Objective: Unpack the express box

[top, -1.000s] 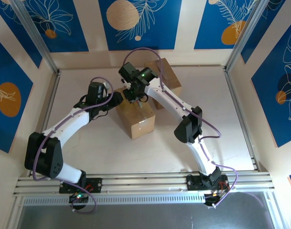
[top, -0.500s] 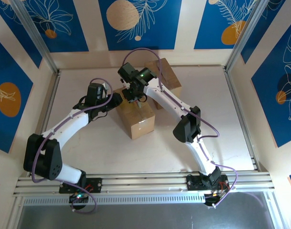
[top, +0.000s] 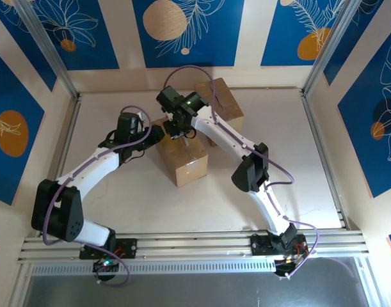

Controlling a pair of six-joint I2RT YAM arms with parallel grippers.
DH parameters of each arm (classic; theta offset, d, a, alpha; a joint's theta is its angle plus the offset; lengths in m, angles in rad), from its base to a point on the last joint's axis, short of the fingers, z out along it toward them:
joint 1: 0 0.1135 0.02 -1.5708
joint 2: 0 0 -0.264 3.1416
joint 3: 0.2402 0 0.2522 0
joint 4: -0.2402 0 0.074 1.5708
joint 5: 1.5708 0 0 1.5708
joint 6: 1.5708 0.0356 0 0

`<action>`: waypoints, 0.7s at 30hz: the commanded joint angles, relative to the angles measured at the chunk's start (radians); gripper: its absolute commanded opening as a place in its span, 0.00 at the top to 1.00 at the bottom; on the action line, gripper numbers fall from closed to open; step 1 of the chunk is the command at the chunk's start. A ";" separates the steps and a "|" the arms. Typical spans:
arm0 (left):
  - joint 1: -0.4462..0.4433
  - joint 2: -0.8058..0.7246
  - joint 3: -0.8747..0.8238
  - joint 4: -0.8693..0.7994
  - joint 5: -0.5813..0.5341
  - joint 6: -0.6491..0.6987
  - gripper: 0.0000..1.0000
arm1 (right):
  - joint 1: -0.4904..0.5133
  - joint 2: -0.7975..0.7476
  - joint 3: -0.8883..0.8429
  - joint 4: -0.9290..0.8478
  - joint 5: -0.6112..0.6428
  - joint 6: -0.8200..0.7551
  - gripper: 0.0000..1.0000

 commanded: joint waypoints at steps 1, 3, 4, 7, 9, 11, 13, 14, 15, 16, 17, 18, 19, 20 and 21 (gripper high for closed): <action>0.013 -0.008 -0.027 0.006 0.004 -0.014 0.54 | 0.015 0.017 0.013 -0.107 -0.001 0.031 1.00; 0.013 -0.008 -0.030 0.005 0.000 -0.018 0.54 | 0.020 0.016 0.011 -0.115 0.001 0.035 1.00; 0.012 -0.007 -0.031 0.005 -0.001 -0.020 0.55 | 0.022 0.014 0.010 -0.118 0.001 0.036 1.00; 0.012 -0.005 -0.035 -0.004 -0.009 -0.028 0.55 | 0.026 0.011 0.006 -0.124 0.001 0.036 1.00; 0.012 -0.002 -0.036 -0.018 -0.014 -0.034 0.55 | 0.026 0.011 0.006 -0.123 -0.002 0.036 1.00; 0.013 0.003 -0.036 -0.028 -0.018 -0.039 0.56 | 0.025 0.011 0.006 -0.124 -0.005 0.036 1.00; 0.013 0.004 -0.038 -0.038 -0.023 -0.046 0.56 | 0.026 0.011 0.006 -0.123 -0.007 0.035 1.00; 0.012 0.004 -0.038 -0.042 -0.024 -0.047 0.56 | 0.026 0.011 0.008 -0.124 -0.010 0.033 1.00; 0.013 0.006 -0.038 -0.045 -0.027 -0.049 0.57 | 0.026 0.011 0.008 -0.124 -0.012 0.032 1.00; 0.012 0.006 -0.039 -0.047 -0.029 -0.050 0.57 | 0.026 0.010 0.009 -0.124 -0.015 0.029 1.00; 0.012 0.006 -0.039 -0.048 -0.032 -0.050 0.57 | 0.026 0.009 0.009 -0.124 -0.020 0.028 1.00; 0.012 0.006 -0.041 -0.048 -0.032 -0.050 0.57 | 0.026 0.010 0.009 -0.124 -0.027 0.024 1.00; 0.012 0.006 -0.041 -0.049 -0.032 -0.050 0.57 | 0.026 0.010 0.009 -0.123 -0.032 0.022 1.00; 0.013 0.006 -0.041 -0.050 -0.033 -0.052 0.57 | 0.027 0.010 0.009 -0.124 -0.036 0.018 1.00; 0.012 0.006 -0.042 -0.050 -0.034 -0.052 0.57 | 0.027 0.011 0.009 -0.124 -0.042 0.015 1.00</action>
